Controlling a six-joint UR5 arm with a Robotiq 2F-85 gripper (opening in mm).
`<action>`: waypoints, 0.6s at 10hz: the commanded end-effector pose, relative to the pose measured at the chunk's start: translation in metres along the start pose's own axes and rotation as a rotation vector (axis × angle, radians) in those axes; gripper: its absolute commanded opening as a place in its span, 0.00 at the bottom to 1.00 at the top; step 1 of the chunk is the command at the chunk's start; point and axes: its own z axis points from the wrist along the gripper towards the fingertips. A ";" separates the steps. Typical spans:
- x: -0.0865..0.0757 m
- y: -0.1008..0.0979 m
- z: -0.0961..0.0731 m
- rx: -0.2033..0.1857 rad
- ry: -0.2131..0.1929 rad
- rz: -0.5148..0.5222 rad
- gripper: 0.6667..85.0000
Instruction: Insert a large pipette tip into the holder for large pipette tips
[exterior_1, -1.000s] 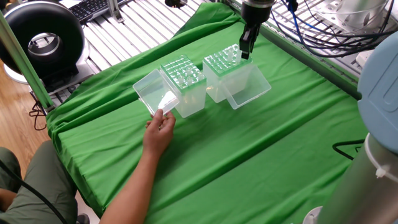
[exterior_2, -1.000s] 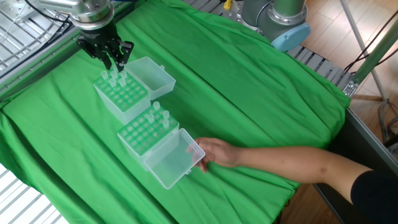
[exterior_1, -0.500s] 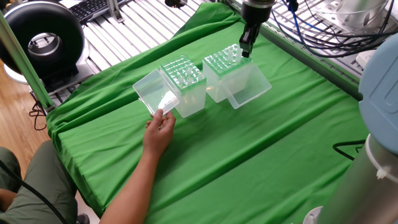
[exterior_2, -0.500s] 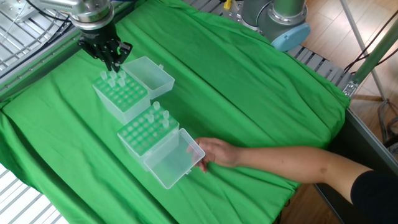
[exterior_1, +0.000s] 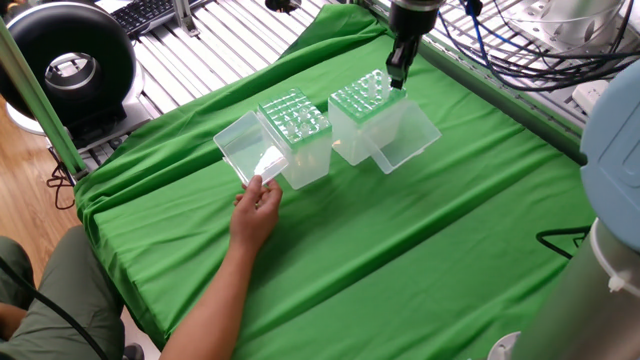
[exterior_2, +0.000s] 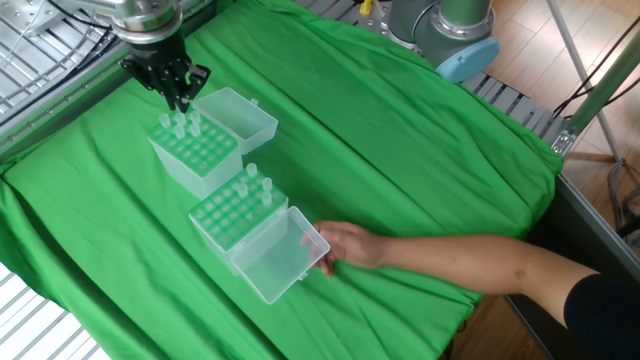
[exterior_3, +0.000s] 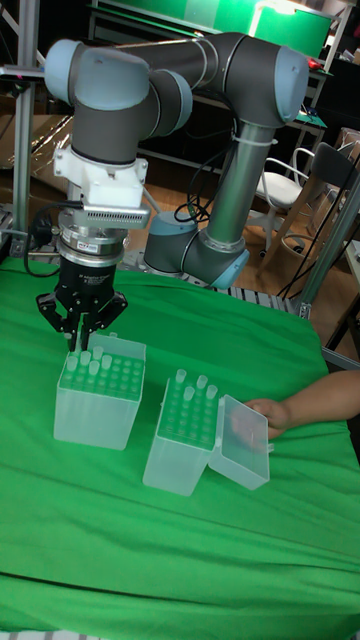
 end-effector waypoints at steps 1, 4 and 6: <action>0.006 0.007 -0.024 -0.006 0.014 0.015 0.00; 0.004 0.009 -0.049 -0.008 0.015 0.015 0.00; -0.001 0.005 -0.070 0.000 0.028 0.006 0.00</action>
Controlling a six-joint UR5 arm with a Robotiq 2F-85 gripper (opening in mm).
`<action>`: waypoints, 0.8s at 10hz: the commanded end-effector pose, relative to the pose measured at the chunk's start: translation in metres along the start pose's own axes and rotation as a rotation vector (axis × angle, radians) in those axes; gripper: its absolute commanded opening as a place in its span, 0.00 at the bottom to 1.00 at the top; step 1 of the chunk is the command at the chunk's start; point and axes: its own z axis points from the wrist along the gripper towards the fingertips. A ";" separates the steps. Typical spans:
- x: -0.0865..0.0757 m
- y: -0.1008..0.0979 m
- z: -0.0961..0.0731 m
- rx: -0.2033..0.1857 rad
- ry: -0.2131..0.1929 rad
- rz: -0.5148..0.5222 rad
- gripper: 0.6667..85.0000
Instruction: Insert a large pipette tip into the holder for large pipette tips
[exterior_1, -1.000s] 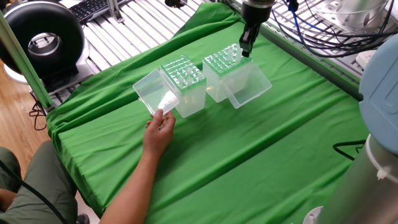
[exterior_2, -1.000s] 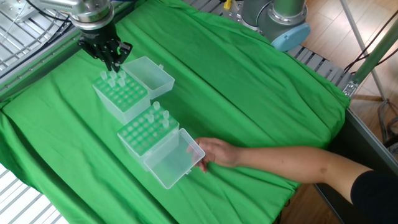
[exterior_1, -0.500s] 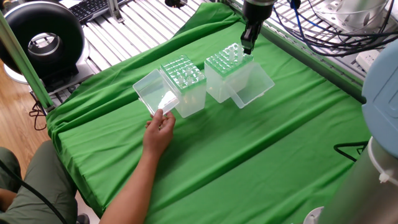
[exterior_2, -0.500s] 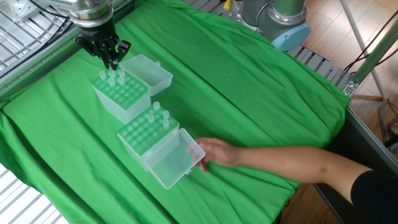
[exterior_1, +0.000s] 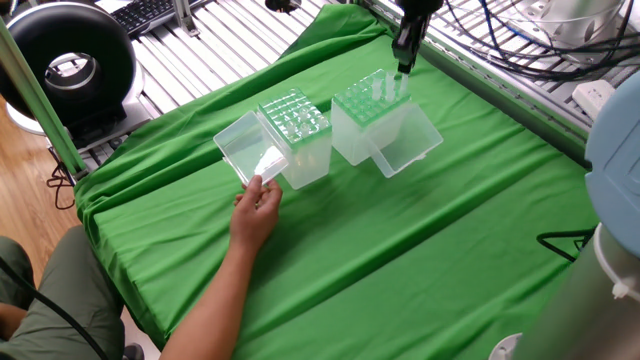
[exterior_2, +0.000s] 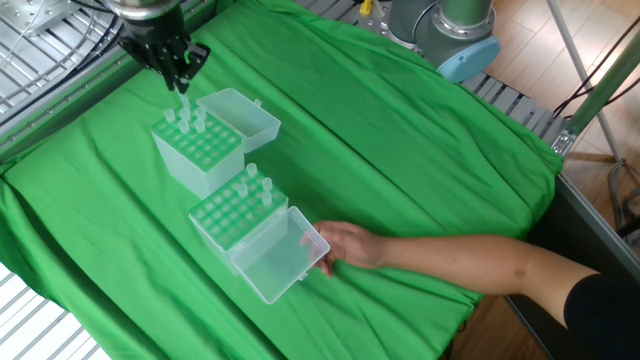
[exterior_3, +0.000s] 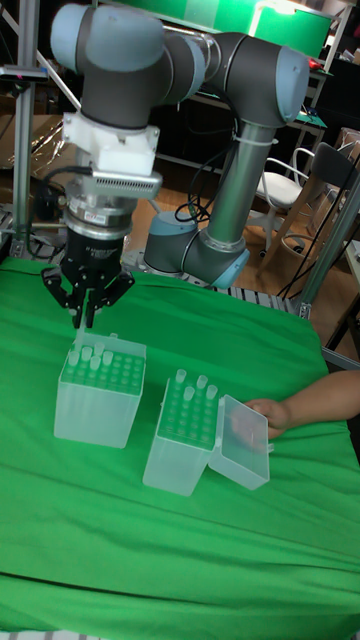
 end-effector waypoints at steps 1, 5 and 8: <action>-0.006 0.002 -0.036 -0.006 0.014 0.000 0.00; -0.018 0.010 -0.066 0.015 0.033 0.013 0.00; -0.021 0.023 -0.074 0.014 0.043 0.022 0.00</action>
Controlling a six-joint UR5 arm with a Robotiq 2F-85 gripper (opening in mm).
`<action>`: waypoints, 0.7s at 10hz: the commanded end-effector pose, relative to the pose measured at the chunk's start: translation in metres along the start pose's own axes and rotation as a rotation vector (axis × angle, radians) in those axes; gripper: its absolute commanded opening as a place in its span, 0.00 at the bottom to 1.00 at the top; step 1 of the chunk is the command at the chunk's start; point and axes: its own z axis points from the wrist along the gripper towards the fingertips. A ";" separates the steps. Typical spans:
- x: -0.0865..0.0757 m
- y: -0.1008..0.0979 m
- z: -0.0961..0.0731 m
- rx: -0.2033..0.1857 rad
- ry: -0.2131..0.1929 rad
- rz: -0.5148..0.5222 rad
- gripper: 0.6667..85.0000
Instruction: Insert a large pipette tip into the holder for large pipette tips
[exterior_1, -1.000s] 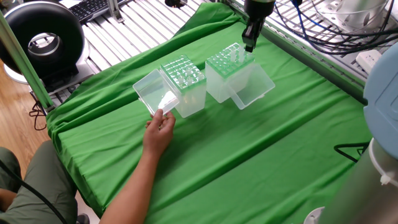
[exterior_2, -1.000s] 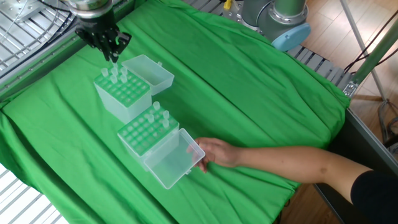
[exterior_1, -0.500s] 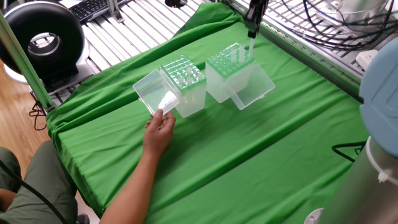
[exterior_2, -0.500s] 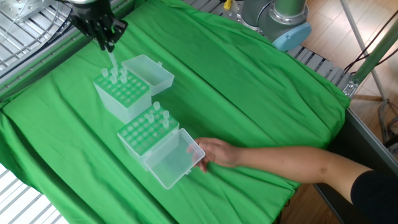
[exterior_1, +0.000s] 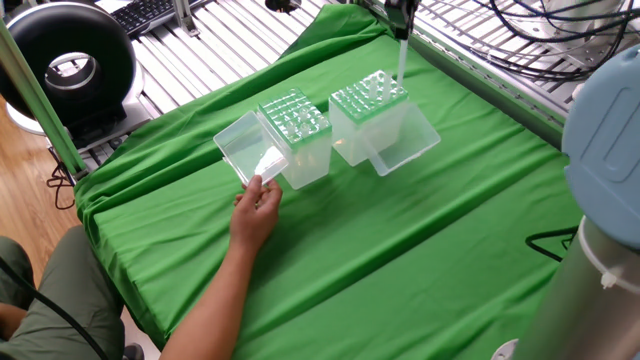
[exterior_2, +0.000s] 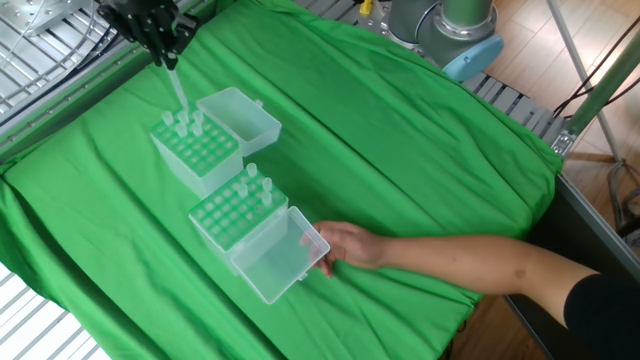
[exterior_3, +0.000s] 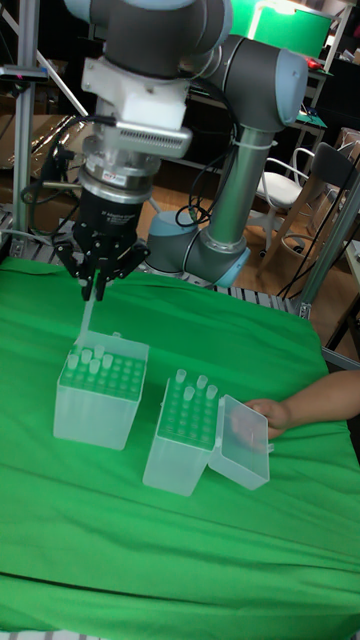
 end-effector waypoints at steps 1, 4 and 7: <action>-0.003 0.005 -0.011 0.014 0.006 -0.007 0.00; -0.021 -0.002 -0.012 0.043 -0.061 -0.049 0.00; -0.045 -0.016 -0.016 0.098 -0.153 -0.058 0.00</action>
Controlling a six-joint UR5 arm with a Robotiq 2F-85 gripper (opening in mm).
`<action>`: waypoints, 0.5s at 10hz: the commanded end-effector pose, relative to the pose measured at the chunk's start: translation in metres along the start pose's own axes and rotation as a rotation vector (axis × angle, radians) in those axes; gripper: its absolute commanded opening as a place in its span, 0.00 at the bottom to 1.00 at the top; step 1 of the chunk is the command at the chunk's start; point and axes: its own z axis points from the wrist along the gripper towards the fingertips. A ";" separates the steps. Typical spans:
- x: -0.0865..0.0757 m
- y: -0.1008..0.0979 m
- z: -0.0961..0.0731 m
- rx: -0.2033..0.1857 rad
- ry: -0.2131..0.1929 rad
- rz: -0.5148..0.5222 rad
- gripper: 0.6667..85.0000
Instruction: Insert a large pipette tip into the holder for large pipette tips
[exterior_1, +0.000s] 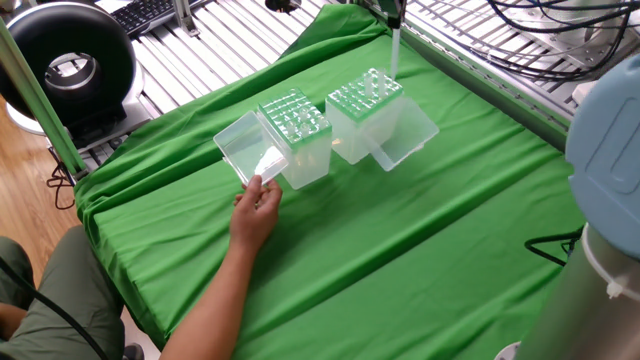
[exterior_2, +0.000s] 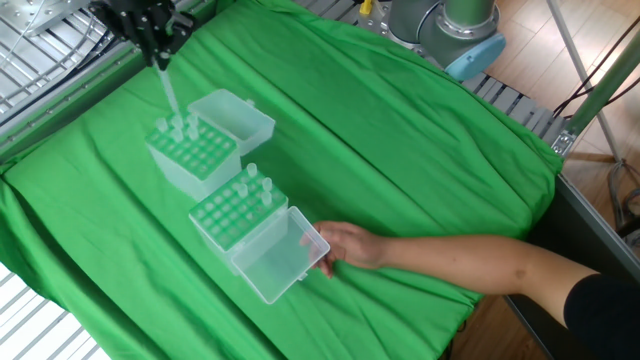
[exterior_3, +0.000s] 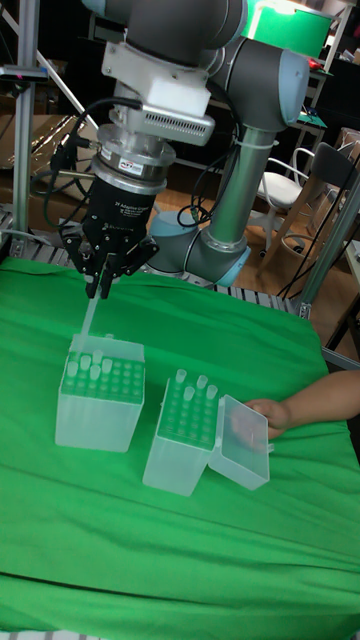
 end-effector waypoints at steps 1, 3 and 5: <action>-0.025 -0.011 -0.004 0.044 -0.098 -0.014 0.00; -0.024 -0.007 -0.003 0.029 -0.093 -0.024 0.00; 0.002 0.002 -0.002 -0.007 0.009 -0.008 0.00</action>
